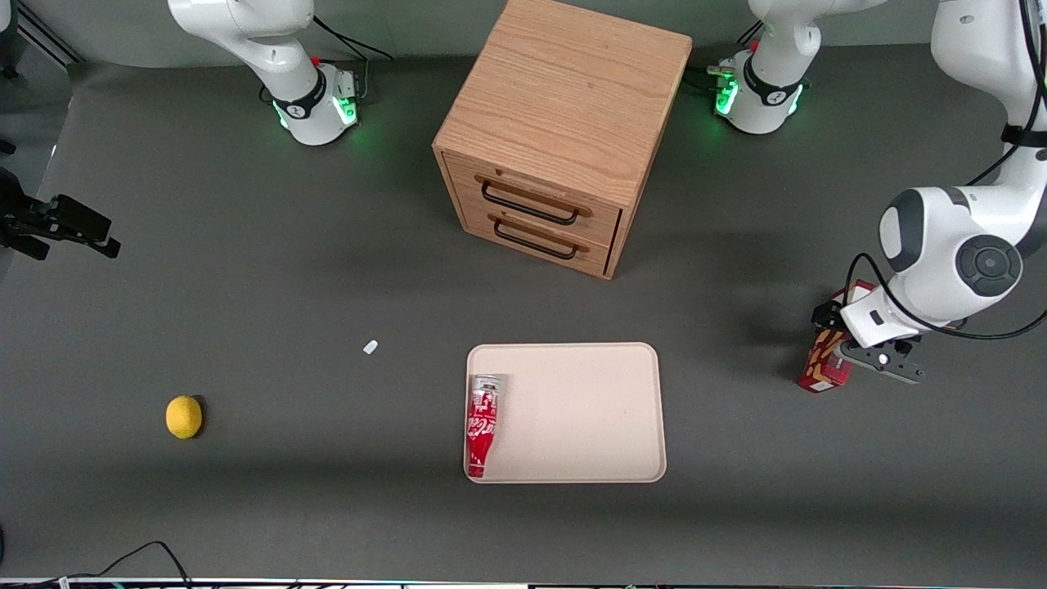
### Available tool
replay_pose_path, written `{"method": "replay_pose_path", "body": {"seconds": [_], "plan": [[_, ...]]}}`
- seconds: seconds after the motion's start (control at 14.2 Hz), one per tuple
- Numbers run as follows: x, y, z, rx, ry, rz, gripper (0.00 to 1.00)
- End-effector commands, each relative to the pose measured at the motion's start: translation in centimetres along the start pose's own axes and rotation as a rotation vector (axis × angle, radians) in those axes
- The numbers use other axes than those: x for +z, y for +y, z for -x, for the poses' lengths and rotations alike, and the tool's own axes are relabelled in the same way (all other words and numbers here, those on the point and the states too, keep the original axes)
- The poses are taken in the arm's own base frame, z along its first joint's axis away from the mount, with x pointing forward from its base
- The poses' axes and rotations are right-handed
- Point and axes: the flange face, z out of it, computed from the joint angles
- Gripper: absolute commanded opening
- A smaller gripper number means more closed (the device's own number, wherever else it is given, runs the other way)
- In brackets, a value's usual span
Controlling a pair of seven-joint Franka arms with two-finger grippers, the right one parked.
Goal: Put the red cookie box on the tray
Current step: 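Close the left gripper on the box and lift it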
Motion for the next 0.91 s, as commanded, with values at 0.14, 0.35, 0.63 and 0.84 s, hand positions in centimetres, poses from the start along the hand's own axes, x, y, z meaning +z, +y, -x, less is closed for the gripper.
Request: {"method": "replay_pose_path", "body": {"seconds": [0.14, 0.35, 0.63, 0.84], "plan": [[3.3, 0.1, 1.3, 0.041, 0.030, -0.023, 1.00], [4.3, -0.1, 1.6, 0.035, 0.018, -0.016, 1.00], [4.7, -0.5, 1.7, 0.030, 0.011, -0.017, 0.31], [4.4, -0.3, 1.4, 0.030, 0.010, -0.018, 0.00]]}}
